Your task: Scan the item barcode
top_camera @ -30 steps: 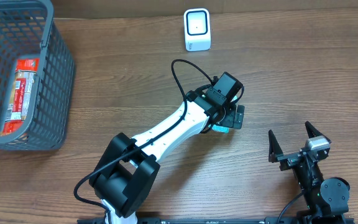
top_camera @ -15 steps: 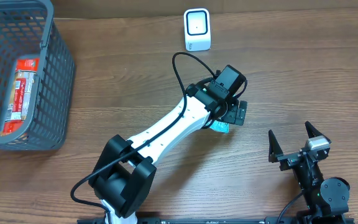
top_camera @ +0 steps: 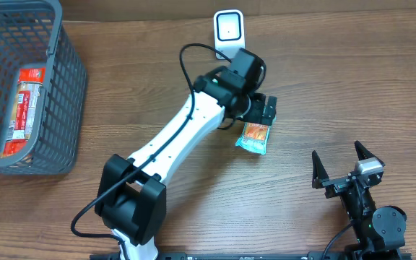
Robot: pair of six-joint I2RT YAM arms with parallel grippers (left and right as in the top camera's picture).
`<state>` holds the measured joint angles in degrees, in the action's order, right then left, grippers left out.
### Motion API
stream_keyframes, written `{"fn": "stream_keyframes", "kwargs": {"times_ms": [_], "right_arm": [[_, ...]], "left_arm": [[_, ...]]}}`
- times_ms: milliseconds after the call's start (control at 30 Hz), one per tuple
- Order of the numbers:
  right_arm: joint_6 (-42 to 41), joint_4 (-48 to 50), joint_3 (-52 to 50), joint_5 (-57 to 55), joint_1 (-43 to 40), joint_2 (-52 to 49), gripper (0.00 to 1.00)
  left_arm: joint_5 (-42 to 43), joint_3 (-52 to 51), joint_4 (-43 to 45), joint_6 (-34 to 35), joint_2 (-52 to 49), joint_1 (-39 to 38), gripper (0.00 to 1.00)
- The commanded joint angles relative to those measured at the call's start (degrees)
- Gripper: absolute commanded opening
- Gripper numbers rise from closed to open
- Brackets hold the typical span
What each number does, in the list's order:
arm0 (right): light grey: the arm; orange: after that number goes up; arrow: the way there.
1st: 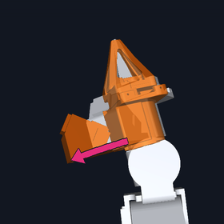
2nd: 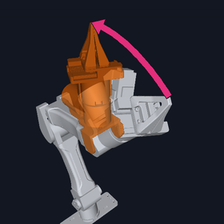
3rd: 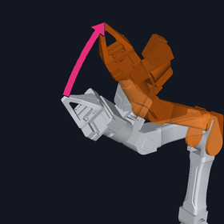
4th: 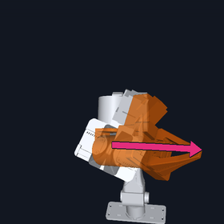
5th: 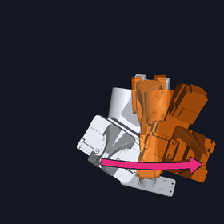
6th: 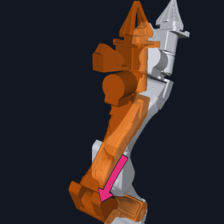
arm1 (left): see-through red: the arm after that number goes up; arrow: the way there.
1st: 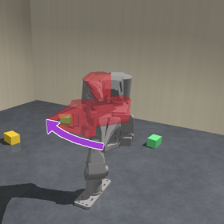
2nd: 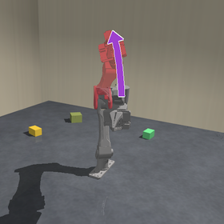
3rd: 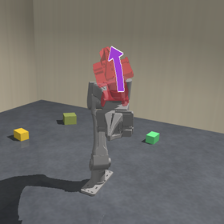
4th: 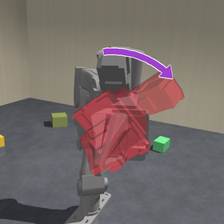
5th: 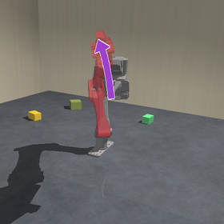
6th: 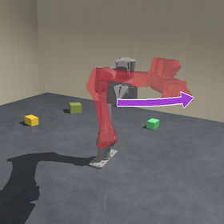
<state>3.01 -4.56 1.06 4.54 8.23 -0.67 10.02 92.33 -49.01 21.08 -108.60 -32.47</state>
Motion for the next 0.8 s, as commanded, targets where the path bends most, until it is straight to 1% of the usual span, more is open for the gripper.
{"fn": "stream_keyframes", "kwargs": {"times_ms": [0,100,167,233,300,333,433,500,533,567,667,767], "right_arm": [[0.26,0.15,-0.61,0.26,-0.48,0.5,1.0],[0.26,0.17,-0.61,0.26,-0.48,0.5,1.0],[0.26,0.17,-0.61,0.26,-0.48,0.5,1.0],[0.26,0.17,-0.61,0.26,-0.48,0.5,1.0],[0.26,0.17,-0.61,0.26,-0.48,0.5,1.0],[0.26,0.17,-0.61,0.28,-0.48,0.5,1.0],[0.26,0.17,-0.61,0.26,-0.48,0.5,1.0],[0.26,0.17,-0.61,0.26,-0.48,0.5,1.0],[0.26,0.15,-0.61,0.26,-0.48,0.5,1.0],[0.26,0.17,-0.61,0.26,-0.48,0.5,1.0],[0.26,0.17,-0.61,0.26,-0.48,0.5,1.0],[0.26,0.17,-0.61,0.26,-0.48,0.5,1.0]], "left_arm": [[1.49,3.65,-2.29,-3.41,1.57,2.64,0.98],[1.4,5.42,-5.35,-4.39,1.57,5.27,0.93],[1.38,5.73,-7.06,-4.42,1.57,7.32,0.88],[1.38,5.7,-8.7,-4.42,1.57,9.38,0.87],[1.38,5.64,-10.29,-4.42,1.57,11.3,0.8],[1.07,5.64,-11.19,-4.42,1.57,12.15,0.76],[-1.22,5.11,-12.76,-4.42,1.55,13.35,0.56],[-1.75,3.74,-12.52,-4.42,1.51,13.33,0.38],[-1.66,2.84,-12.17,-4.39,1.44,13.18,0.25],[-1.68,1.62,-11.63,-4.39,1.31,12.87,0.17],[-1.6,-3.26,-8.52,-4.17,1.03,11.87,0.08],[-1.6,-9.25,-3.72,-2.71,1.03,10.84,0.06]]}}
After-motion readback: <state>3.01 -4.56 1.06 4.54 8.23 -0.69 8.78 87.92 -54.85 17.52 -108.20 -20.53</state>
